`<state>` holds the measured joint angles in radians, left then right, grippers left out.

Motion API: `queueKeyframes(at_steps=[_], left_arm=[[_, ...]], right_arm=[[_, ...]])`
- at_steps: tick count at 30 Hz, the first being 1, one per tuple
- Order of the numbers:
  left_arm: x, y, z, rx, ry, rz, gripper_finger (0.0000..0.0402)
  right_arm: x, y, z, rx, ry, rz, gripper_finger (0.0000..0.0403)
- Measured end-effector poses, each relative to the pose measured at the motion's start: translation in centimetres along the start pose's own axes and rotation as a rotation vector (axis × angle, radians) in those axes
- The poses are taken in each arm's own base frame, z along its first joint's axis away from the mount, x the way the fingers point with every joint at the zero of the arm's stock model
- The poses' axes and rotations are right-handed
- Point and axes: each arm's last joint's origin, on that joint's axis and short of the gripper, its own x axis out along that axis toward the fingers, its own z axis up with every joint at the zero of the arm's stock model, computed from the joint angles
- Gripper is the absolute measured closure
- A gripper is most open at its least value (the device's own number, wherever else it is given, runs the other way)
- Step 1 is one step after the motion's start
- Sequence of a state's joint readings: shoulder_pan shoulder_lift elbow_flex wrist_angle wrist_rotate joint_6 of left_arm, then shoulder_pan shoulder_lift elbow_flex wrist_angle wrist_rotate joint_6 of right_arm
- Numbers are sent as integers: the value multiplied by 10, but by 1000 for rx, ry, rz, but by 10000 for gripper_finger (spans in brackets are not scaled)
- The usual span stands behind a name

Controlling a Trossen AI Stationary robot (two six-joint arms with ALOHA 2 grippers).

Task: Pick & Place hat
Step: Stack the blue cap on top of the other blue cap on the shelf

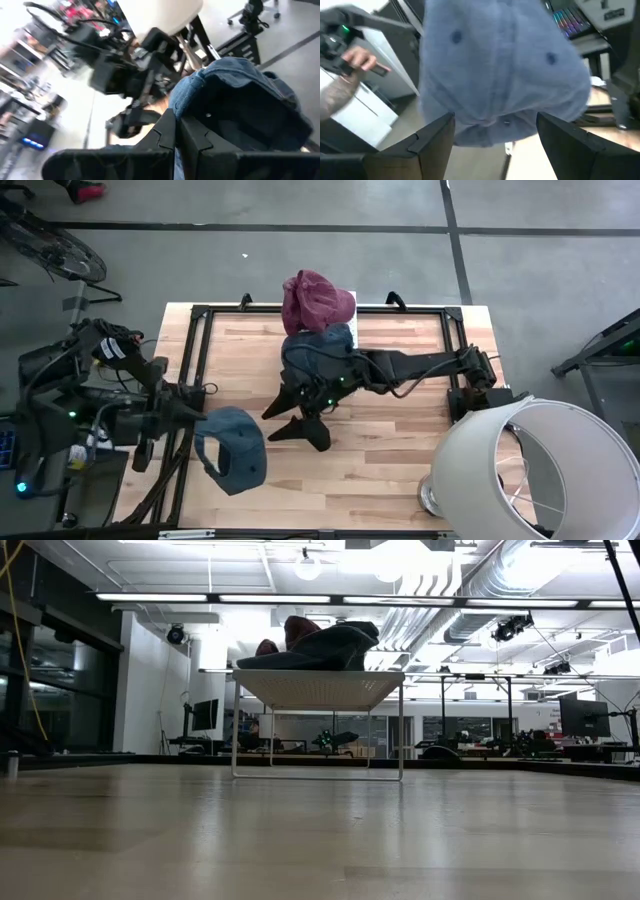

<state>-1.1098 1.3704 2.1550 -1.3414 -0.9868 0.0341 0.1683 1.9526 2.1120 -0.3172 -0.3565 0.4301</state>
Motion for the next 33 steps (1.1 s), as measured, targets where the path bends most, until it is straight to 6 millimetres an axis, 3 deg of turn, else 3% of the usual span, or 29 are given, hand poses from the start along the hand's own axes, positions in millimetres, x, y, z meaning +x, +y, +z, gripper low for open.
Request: queueKeyframes(at_steps=[8, 17, 33], left_arm=[[-8, -2, 1, 69, -22, 71, 402], [-11, 2, 1, 116, -28, 120, 402], [-11, 2, 0, 144, -28, 99, 402]], right_arm=[[9, 13, 0, 124, -123, -44, 130], [44, 17, -23, 258, -187, -63, 130], [53, 16, -21, 274, -332, -43, 130]])
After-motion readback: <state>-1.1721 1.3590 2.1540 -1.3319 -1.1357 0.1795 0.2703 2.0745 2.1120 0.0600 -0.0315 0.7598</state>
